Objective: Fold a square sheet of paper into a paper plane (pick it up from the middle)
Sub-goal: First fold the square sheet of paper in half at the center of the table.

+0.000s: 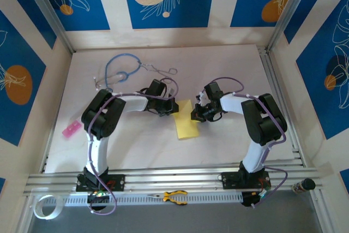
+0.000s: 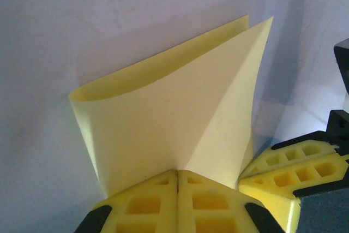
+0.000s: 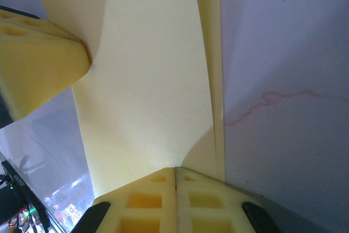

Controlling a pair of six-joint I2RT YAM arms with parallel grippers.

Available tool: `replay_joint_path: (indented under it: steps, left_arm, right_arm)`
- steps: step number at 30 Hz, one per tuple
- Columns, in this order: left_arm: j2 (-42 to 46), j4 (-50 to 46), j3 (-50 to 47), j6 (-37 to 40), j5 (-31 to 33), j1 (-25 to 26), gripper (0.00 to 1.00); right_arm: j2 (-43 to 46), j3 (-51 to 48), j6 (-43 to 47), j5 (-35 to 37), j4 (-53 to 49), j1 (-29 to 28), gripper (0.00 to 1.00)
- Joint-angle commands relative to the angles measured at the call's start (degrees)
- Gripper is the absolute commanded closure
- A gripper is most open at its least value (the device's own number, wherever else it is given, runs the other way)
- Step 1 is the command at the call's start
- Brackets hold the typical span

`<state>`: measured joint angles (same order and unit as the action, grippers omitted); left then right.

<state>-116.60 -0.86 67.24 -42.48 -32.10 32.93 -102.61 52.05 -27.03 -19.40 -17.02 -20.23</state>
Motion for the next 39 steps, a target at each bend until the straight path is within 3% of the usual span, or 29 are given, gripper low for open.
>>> replay_joint_path:
  steps: [1,17,39]
  left_arm:
    - [0.07,-4.81,3.76,1.12,0.05,-1.03,0.97]
    - [-5.92,-6.56,5.66,2.24,1.51,-3.01,0.99]
    - [-7.85,-5.21,9.75,-4.62,5.69,-6.99,0.98]
  right_arm:
    - [-1.97,-0.64,1.03,5.16,-3.9,-0.12,1.0]
    - [-1.92,-0.72,0.92,5.24,-3.9,-0.02,1.0]
    - [-1.81,-0.81,1.17,5.41,-4.08,-0.04,1.0]
